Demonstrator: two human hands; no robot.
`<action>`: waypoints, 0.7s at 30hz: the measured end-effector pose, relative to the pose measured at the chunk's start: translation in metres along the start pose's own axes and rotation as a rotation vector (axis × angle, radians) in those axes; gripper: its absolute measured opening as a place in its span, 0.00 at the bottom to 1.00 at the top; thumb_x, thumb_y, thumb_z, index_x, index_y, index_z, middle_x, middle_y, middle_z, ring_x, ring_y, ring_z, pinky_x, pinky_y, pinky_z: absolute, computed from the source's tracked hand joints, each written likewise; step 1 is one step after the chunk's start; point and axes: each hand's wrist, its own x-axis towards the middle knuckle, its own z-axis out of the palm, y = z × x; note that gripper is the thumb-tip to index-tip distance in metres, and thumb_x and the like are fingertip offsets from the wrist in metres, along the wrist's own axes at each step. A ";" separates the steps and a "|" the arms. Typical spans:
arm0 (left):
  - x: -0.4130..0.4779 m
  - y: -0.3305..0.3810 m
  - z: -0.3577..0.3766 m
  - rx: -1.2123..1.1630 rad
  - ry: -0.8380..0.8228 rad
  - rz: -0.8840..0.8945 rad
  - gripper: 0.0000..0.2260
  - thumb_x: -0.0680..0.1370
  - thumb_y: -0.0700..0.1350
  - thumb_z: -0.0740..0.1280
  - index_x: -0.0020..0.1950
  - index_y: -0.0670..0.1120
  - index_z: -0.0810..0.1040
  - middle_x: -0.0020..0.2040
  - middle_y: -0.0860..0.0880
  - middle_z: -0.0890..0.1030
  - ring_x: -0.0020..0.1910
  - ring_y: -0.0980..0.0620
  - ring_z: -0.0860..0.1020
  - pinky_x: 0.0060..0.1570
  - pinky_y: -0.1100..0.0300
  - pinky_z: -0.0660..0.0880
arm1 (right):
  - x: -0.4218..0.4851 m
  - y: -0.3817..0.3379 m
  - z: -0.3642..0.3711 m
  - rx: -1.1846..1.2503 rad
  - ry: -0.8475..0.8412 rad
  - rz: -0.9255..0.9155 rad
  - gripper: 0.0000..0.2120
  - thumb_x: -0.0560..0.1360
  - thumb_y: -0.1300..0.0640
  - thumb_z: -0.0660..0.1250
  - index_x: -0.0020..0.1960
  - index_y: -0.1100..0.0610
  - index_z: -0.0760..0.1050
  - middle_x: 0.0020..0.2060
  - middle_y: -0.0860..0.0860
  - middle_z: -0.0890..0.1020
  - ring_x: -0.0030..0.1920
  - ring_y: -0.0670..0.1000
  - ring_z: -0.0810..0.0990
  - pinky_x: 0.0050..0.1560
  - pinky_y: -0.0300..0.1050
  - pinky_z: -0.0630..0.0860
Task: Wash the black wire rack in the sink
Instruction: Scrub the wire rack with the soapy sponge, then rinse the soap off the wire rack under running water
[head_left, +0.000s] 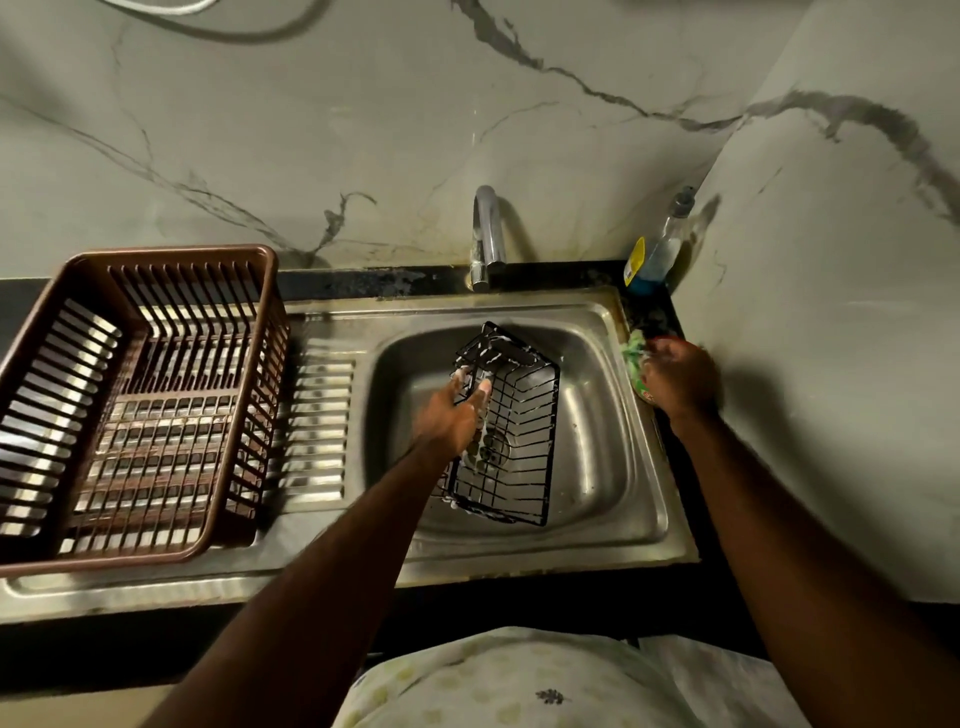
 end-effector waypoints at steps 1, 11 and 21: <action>0.002 -0.003 0.001 -0.021 -0.003 -0.016 0.32 0.75 0.72 0.62 0.75 0.58 0.70 0.58 0.45 0.84 0.55 0.43 0.83 0.57 0.41 0.80 | 0.001 0.002 -0.008 -0.059 0.027 0.011 0.16 0.73 0.48 0.68 0.58 0.52 0.83 0.52 0.54 0.86 0.53 0.60 0.82 0.57 0.54 0.80; 0.009 -0.010 0.008 -0.025 0.025 -0.010 0.42 0.67 0.80 0.60 0.75 0.60 0.68 0.61 0.42 0.83 0.58 0.39 0.82 0.60 0.36 0.78 | -0.001 0.013 -0.023 -0.352 -0.031 0.058 0.16 0.77 0.57 0.66 0.64 0.58 0.78 0.62 0.62 0.79 0.62 0.67 0.77 0.61 0.58 0.76; 0.001 -0.008 0.000 -0.018 0.048 -0.060 0.30 0.77 0.70 0.61 0.71 0.52 0.74 0.52 0.46 0.83 0.45 0.49 0.82 0.57 0.41 0.80 | 0.000 0.004 -0.012 -0.379 0.106 -0.211 0.17 0.75 0.53 0.60 0.53 0.61 0.82 0.47 0.63 0.83 0.49 0.66 0.80 0.50 0.55 0.78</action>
